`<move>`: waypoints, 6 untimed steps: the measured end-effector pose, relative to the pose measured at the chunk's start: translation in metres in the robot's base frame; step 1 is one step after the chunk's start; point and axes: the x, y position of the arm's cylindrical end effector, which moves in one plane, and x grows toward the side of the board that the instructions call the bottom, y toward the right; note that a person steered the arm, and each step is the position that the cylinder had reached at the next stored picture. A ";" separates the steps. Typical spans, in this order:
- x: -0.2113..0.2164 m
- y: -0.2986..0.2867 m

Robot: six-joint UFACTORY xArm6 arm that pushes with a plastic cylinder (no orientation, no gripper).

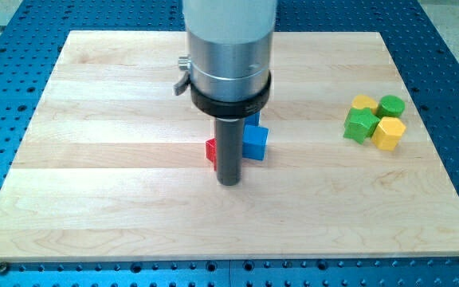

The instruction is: Push the cube into triangle

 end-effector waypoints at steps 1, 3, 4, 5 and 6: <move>0.000 0.033; -0.042 0.043; -0.084 0.043; -0.122 0.043; -0.144 0.043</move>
